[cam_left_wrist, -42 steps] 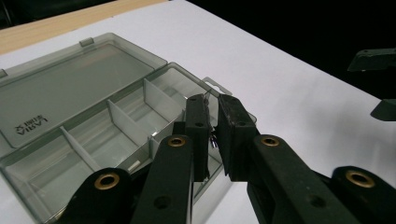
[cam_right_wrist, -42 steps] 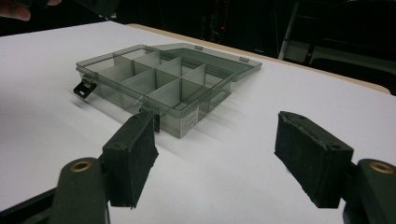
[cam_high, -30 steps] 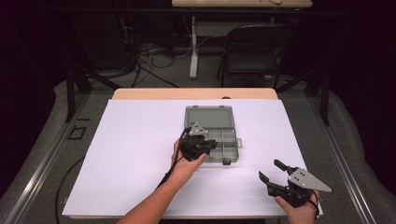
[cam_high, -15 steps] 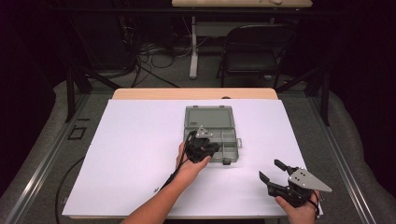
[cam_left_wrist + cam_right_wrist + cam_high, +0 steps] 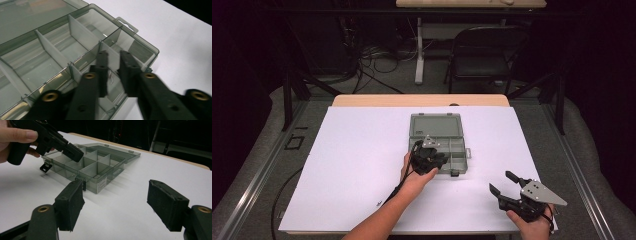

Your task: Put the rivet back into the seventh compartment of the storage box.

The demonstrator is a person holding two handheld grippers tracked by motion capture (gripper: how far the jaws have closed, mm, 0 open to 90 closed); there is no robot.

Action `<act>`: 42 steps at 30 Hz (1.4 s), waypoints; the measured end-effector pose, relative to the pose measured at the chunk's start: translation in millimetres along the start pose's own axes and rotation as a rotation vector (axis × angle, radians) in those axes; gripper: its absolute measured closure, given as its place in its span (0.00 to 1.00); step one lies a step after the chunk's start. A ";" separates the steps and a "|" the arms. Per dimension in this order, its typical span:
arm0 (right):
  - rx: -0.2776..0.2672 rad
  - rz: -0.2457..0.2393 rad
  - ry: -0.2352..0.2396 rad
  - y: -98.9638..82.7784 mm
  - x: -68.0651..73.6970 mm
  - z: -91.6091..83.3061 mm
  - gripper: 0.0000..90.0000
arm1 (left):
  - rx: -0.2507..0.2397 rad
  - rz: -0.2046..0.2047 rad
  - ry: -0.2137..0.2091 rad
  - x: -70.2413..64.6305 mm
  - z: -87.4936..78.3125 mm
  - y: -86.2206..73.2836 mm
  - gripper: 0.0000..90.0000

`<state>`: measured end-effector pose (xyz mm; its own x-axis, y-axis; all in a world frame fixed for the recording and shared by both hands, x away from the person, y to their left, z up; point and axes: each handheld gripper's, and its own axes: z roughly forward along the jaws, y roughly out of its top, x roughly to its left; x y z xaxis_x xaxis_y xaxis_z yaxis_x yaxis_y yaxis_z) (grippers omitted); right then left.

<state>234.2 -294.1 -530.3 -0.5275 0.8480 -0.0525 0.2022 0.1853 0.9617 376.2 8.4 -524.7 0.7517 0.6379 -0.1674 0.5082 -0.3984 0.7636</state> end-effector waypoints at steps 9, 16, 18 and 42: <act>0.009 0.004 -0.004 0.4 -0.3 -1.3 0.31 | -0.079 0.041 -0.005 -3.1 -20.2 4.3 0.46; 0.006 -0.002 -0.003 0.6 0.6 -0.7 0.31 | -0.108 0.066 0.003 -6.3 -35.3 5.5 0.41; 0.004 0.002 -0.002 0.3 0.2 -0.5 0.31 | -0.107 0.074 -0.001 -7.5 -39.7 5.4 0.41; 0.004 -0.003 -0.002 1.2 1.2 -0.8 0.31 | -0.194 0.066 0.059 10.1 -124.0 -23.0 0.42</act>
<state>233.1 -293.2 -529.0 -0.5262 0.8485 -0.0558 0.2040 0.1897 0.9604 319.9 105.7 -466.7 0.7516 0.6547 -0.0808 0.3639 -0.3094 0.8786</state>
